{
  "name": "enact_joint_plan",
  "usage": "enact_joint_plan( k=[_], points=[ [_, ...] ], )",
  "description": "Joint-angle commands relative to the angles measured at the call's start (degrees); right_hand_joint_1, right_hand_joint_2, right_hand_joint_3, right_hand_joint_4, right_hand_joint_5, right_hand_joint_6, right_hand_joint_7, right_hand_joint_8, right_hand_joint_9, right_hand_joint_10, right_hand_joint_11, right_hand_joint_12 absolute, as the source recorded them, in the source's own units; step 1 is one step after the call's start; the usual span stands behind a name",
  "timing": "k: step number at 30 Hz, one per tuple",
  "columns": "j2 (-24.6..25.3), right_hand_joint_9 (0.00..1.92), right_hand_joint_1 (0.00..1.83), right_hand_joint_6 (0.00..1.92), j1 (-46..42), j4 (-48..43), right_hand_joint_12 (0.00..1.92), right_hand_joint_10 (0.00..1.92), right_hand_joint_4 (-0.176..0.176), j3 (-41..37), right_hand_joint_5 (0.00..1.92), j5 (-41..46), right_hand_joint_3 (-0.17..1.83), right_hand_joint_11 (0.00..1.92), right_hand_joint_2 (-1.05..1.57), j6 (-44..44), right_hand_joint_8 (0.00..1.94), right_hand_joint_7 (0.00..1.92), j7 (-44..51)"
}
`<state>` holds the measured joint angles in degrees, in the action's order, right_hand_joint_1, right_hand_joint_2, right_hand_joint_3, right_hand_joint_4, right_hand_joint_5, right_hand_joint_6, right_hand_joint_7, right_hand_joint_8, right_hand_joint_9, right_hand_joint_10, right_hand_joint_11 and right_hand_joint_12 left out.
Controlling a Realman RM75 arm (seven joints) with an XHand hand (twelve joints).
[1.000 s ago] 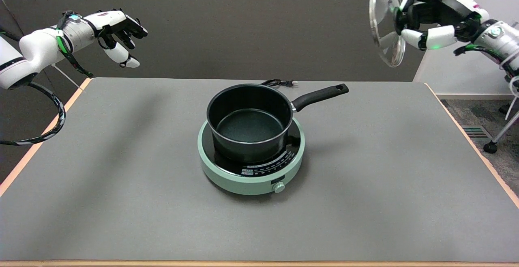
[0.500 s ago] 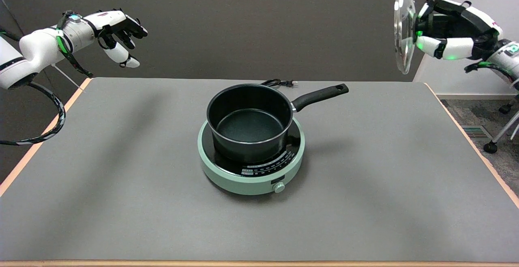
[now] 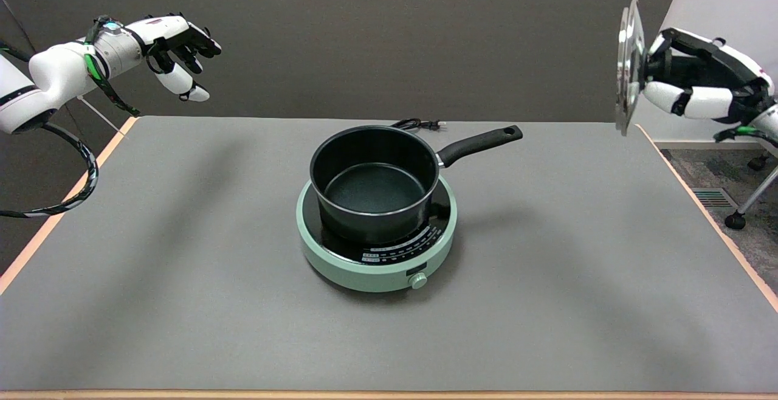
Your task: Place the pot lid onto the table.
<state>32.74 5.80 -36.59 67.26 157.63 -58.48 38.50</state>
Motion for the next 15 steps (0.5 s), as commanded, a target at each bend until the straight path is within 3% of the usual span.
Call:
enact_joint_plan(
  k=[1, 15],
  points=[
    [1.1, 0.66, 1.33, 1.61, -7.4, 7.7, 1.86, 1.92, 0.176, -6.0, 0.46, 0.1, 0.71, 0.39, 0.9, -6.6, 1.58, 0.76, -2.3],
    [1.4, 0.62, 1.32, 1.6, -7.9, 10.4, 1.89, 1.92, 0.176, -2.3, 0.44, 0.0, 0.68, 0.3, 0.94, -13.0, 1.6, 0.73, -2.8]
  ],
)
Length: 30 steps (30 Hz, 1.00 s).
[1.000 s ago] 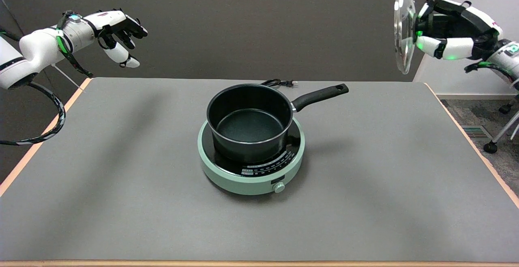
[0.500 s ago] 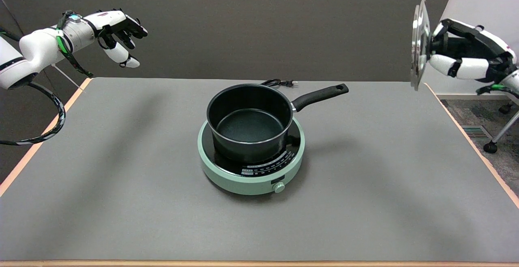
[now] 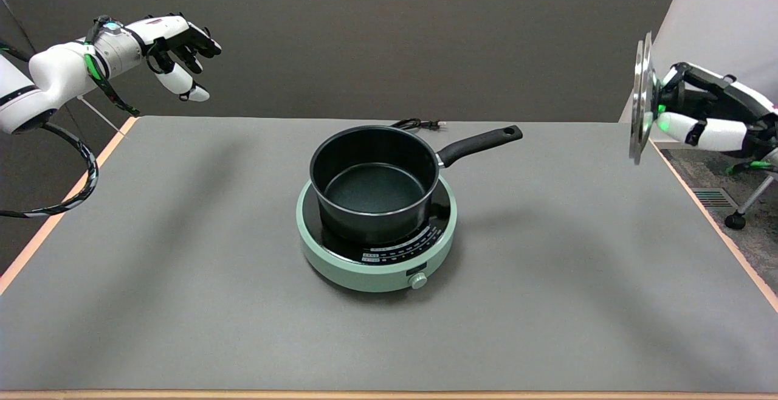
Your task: Place the pot lid onto the table.
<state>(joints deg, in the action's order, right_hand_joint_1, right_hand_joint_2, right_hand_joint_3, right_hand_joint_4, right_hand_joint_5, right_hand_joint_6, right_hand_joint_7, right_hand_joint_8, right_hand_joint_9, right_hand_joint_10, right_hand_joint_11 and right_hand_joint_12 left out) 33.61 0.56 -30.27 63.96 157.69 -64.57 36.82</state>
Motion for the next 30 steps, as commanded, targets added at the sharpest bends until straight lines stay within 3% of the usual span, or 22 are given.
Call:
enact_joint_plan(
  k=[1, 14, 30],
  points=[
    [0.6, 0.62, 1.32, 1.6, -2.7, 4.3, 1.89, 1.92, 0.176, 1.2, 0.44, 0.0, 0.68, 0.29, 0.94, -7.1, 1.6, 0.72, -1.3],
    [0.6, 0.59, 1.32, 1.56, -2.8, 11.8, 1.9, 1.92, 0.125, 3.8, 0.44, -0.3, 0.64, 0.19, 0.96, -5.7, 1.61, 0.71, -0.7],
    [0.6, 0.58, 1.31, 1.56, -2.8, 13.6, 1.9, 1.92, 0.111, 4.9, 0.45, -5.3, 0.63, 0.19, 0.97, 0.7, 1.61, 0.71, 1.3]
  ],
)
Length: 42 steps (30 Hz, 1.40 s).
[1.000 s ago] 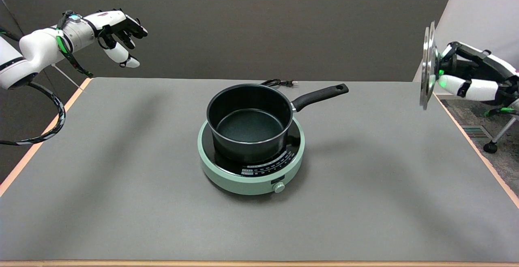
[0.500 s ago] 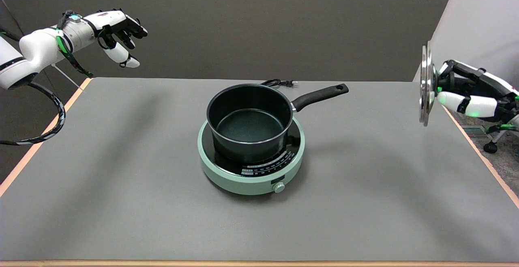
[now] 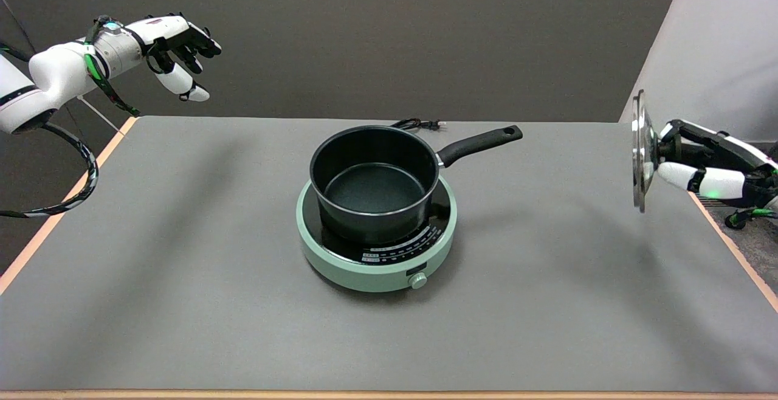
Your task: Place the pot lid onto the table.
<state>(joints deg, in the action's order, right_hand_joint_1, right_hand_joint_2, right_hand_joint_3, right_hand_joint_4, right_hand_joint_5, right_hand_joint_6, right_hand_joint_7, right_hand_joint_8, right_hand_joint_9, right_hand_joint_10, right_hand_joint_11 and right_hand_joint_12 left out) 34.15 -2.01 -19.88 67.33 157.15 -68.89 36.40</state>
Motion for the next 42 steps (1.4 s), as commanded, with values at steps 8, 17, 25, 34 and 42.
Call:
enact_joint_plan(
  k=[8, 17, 25, 34, 42],
  points=[
    [0.1, 0.58, 1.32, 1.55, -0.3, 4.1, 1.89, 1.92, 0.11, 1.6, 0.45, -8.1, 0.65, 0.2, 0.96, 6.5, 1.61, 0.71, 1.7],
    [0.1, 0.55, 1.31, 1.55, -0.3, 4.2, 1.89, 1.92, 0.098, 1.8, 0.44, -9.2, 0.64, 0.17, 0.96, 7.0, 1.62, 0.71, 1.7],
    [0.1, 0.54, 1.31, 1.55, -0.2, 2.3, 1.89, 1.92, 0.092, 1.9, 0.44, -12.4, 0.64, 0.15, 0.97, 10.4, 1.62, 0.71, 1.7],
    [0.0, 0.54, 1.31, 1.55, -0.1, -1.1, 1.89, 1.92, 0.086, 1.3, 0.44, -12.9, 0.64, 0.14, 0.97, 12.3, 1.63, 0.7, 1.7],
    [-0.6, 0.49, 1.31, 1.58, -0.1, -4.6, 1.89, 1.92, 0.082, -2.4, 0.41, -12.0, 0.64, 0.13, 0.99, 10.0, 1.66, 0.68, 1.7]
  ],
)
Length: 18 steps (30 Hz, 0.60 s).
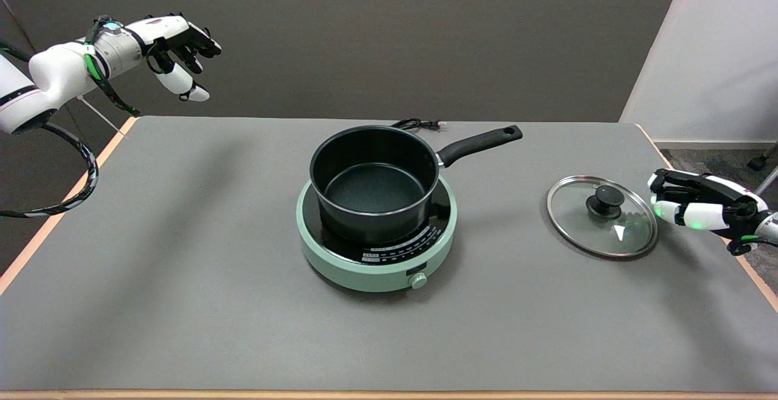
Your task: Place the pot lid onto the table.
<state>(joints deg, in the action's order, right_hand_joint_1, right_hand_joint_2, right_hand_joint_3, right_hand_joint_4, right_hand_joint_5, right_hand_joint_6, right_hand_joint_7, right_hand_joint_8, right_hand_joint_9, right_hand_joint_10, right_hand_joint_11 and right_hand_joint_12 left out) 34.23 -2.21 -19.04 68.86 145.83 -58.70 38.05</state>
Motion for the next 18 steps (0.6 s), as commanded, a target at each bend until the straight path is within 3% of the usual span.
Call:
enact_joint_plan(
  k=[1, 4, 5, 6, 7, 8, 9, 10, 12, 13, 14, 16, 18],
  points=[
    [-0.6, 0.46, 1.3, 1.58, 0.1, -6.0, 1.89, 1.92, 0.08, -5.3, 0.4, 0.3, 0.62, 0.12, 1.0, -0.8, 1.67, 0.67, 0.1],
    [-0.6, 0.26, 1.27, 1.53, 0.1, -6.9, 1.89, 1.92, 0.071, -5.7, 0.35, 7.1, 0.51, 0.05, 1.1, -3.4, 1.75, 0.58, 0.1],
    [-0.4, 0.14, 1.26, 1.39, 0.0, -7.2, 1.83, 1.92, 0.055, -5.1, 0.34, 10.7, 0.44, 0.01, 1.15, -4.5, 1.76, 0.55, 0.1],
    [-0.2, 0.04, 1.2, 1.0, 0.1, -7.6, 1.61, 1.92, 0.012, -5.7, 0.37, 12.0, 0.39, 0.0, 1.25, -5.5, 1.9, 0.43, 0.1],
    [0.1, 0.03, 1.22, 0.84, 0.3, -8.4, 1.66, 1.92, -0.012, -7.5, 0.38, 11.9, 0.31, 0.0, 1.26, -6.6, 1.82, 0.46, 0.0],
    [0.5, 0.04, 0.99, 0.42, 0.3, -9.3, 1.52, 1.77, -0.053, -9.0, 0.5, 11.9, 0.82, 0.0, 0.91, -7.2, 1.34, 0.27, 0.1],
    [0.6, 0.07, 0.99, 0.3, 0.3, -10.3, 1.46, 1.72, -0.068, -9.7, 0.53, 11.9, 0.81, 0.0, 0.88, -7.4, 1.26, 0.29, 0.1],
    [0.6, 0.2, 1.07, 0.21, 0.3, -11.5, 1.39, 1.51, -0.081, -10.3, 0.49, 11.9, 0.83, 0.0, 0.74, -7.8, 0.98, 0.4, 0.1],
    [0.6, 0.27, 1.2, 0.17, 0.3, -13.2, 1.33, 1.27, -0.077, -10.9, 0.41, 11.9, 0.88, 0.0, 0.6, -8.4, 0.72, 0.41, 0.1],
    [0.6, 0.45, 1.16, 0.15, 0.3, -14.1, 1.35, 0.74, -0.062, -11.2, 0.35, 11.9, 0.96, 0.0, 0.54, -8.7, 0.39, 0.46, 0.1],
    [0.6, 0.45, 1.06, 0.15, 0.3, -14.8, 1.35, 0.38, -0.048, -11.2, 0.27, 11.9, 1.01, 0.02, 0.5, -9.1, 0.22, 0.41, 0.1],
    [0.8, 0.16, 0.88, 0.13, 0.3, -16.3, 0.6, 0.25, -0.013, -11.1, 0.17, 11.9, 0.99, 0.23, 0.39, -9.6, 0.16, 0.14, 0.1],
    [1.3, 0.04, 0.81, 0.14, 0.4, -17.4, 0.55, 0.21, -0.003, -11.2, 0.1, 12.0, 0.91, 0.12, 0.37, -9.6, 0.14, 0.04, -0.1]
  ],
)
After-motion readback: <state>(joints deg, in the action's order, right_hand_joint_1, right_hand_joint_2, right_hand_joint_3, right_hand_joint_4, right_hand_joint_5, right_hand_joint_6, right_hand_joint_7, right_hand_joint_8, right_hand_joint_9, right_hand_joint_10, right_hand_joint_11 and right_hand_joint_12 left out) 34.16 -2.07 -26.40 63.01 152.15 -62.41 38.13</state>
